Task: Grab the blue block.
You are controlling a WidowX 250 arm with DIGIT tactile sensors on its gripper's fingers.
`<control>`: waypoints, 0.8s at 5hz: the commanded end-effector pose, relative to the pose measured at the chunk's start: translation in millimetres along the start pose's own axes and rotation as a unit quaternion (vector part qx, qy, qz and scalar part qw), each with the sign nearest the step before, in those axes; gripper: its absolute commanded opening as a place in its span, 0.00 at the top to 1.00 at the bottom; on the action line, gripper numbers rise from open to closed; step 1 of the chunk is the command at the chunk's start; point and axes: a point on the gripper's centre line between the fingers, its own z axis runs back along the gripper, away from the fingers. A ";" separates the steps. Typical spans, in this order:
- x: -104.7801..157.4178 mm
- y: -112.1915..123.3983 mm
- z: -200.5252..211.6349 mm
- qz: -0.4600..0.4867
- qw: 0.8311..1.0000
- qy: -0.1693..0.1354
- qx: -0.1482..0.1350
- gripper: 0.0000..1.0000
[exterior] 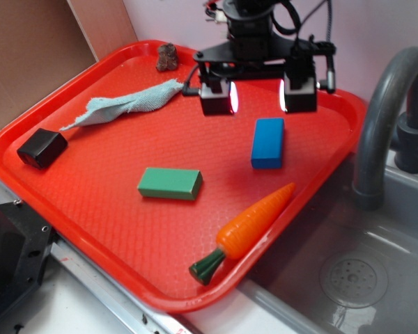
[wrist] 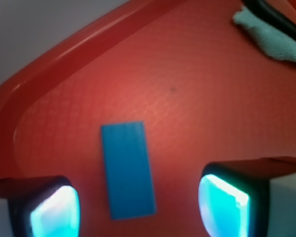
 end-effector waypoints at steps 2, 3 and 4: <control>-10.7 -9.9 -25.6 0.031 0.999 -0.019 -0.005 0.00; -15.0 -8.6 -38.6 0.034 0.999 -0.024 0.010 0.00; -11.1 -4.9 -43.0 0.038 0.999 -0.025 0.012 0.00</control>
